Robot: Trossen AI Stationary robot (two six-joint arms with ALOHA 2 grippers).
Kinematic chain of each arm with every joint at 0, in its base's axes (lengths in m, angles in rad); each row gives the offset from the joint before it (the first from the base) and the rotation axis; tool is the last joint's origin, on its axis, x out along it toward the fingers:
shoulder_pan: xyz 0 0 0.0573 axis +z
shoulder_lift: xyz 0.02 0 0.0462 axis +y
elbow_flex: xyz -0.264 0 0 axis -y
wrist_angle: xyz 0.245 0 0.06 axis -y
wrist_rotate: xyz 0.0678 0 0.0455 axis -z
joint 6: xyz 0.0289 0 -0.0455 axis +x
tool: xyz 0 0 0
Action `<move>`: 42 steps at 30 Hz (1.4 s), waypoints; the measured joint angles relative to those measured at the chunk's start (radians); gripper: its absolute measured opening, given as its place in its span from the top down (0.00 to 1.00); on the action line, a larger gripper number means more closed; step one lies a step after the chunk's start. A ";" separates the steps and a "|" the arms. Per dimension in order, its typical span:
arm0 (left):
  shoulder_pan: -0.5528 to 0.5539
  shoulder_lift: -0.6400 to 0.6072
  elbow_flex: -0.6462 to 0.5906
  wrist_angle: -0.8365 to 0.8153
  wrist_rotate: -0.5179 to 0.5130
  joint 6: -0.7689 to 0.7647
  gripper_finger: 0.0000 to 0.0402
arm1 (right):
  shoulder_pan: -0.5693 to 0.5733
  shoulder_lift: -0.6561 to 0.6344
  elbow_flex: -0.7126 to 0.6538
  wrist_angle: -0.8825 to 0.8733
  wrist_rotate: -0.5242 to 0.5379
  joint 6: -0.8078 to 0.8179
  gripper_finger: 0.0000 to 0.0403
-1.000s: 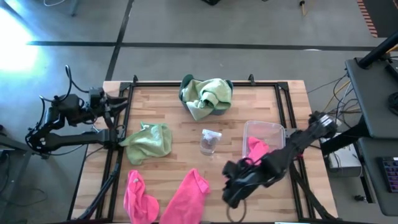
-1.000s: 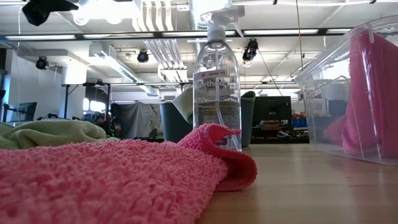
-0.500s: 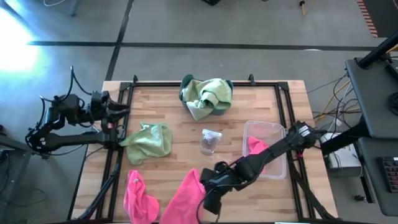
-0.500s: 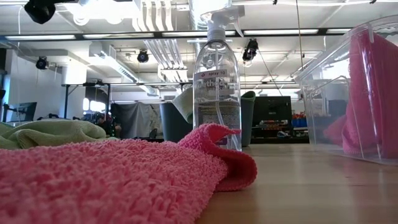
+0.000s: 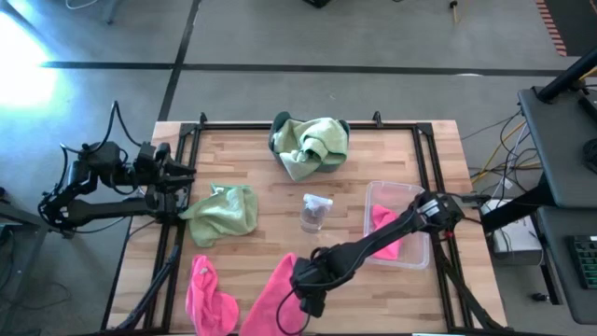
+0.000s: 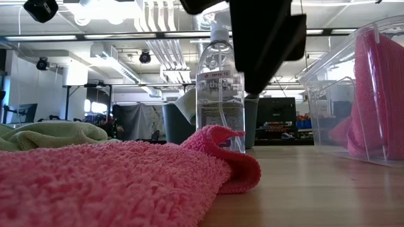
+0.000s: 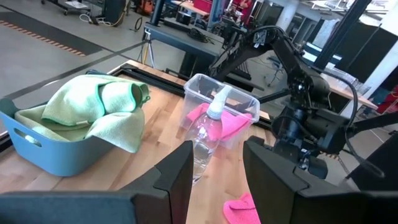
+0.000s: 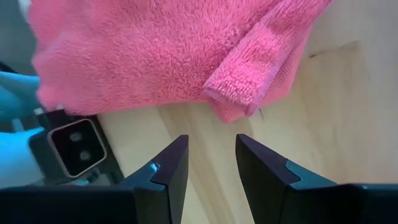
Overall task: Sort microfiber towel by color & place in baskets
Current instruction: Put the middle pink microfiber towel into the transparent bin
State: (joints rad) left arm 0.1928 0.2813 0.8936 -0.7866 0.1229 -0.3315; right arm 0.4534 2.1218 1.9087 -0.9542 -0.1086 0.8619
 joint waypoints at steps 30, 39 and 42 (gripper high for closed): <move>0.000 0.000 0.000 -0.009 0.000 0.009 0.69 | -0.074 0.038 -0.001 0.108 0.029 -0.116 0.59; 0.000 0.000 0.000 -0.082 0.000 0.021 0.69 | -0.079 0.041 -0.014 0.107 0.002 -0.114 0.59; 0.000 0.000 0.000 -0.086 0.000 0.035 0.69 | -0.079 0.042 -0.016 0.107 0.000 -0.112 0.59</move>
State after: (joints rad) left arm 0.1928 0.2813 0.8933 -0.8722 0.1230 -0.2963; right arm 0.3748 2.1639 1.8927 -0.8469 -0.1087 0.7496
